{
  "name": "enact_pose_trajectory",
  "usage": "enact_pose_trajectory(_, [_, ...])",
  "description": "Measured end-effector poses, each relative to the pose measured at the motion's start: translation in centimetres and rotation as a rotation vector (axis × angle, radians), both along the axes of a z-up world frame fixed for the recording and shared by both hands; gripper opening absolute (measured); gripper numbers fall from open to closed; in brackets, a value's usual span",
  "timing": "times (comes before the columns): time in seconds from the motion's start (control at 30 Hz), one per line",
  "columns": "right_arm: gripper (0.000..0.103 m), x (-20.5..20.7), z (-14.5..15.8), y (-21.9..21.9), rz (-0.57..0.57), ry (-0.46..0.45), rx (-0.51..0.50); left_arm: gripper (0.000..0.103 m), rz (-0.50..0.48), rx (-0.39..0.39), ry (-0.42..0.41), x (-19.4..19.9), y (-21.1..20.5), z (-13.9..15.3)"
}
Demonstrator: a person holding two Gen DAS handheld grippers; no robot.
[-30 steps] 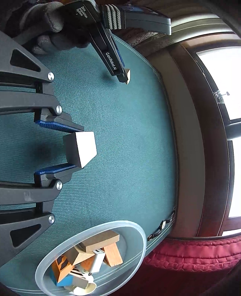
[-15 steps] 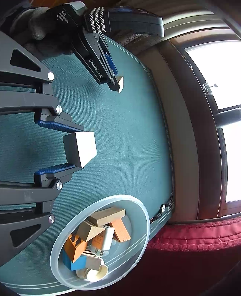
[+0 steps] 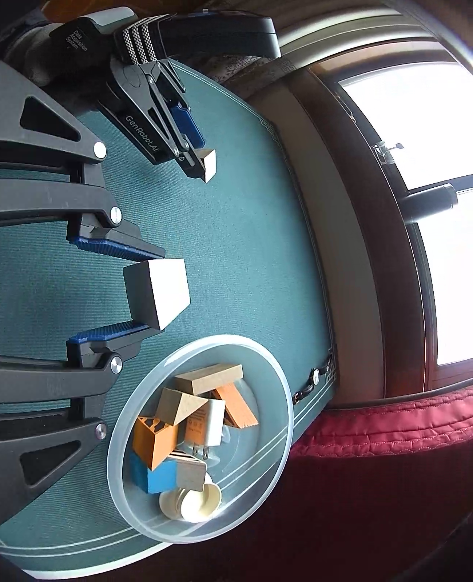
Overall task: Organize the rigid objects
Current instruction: 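Carry the striped wedge toward the basin with the right gripper, then lower the striped wedge into the basin and open the right gripper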
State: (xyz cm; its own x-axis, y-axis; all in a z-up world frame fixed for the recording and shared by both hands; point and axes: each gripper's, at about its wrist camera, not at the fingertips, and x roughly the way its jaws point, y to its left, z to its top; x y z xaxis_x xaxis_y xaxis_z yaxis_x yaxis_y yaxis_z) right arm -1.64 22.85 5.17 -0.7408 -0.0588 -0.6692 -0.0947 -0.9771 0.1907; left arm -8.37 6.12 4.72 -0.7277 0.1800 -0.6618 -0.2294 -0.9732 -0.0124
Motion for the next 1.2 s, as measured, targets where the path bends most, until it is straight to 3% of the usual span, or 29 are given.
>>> enact_pose_trajectory(0.37, [0.034, 1.2, 0.7, 3.2, -0.103, 0.029, -0.008, 0.038, -0.030, -0.008, -0.001, 0.4, 0.7, -0.2])
enact_pose_trajectory(0.9, [0.034, 2.3, 1.3, 10.9, -0.337, 0.074, -0.020, 0.038, -0.053, -0.023, -0.001, 1.0, 1.3, -0.6])
enact_pose_trajectory(1.2, [0.034, 0.9, 1.3, 12.8, -0.361, 0.066, 0.002, 0.038, -0.061, -0.030, -0.005, 1.0, 1.5, -0.7])
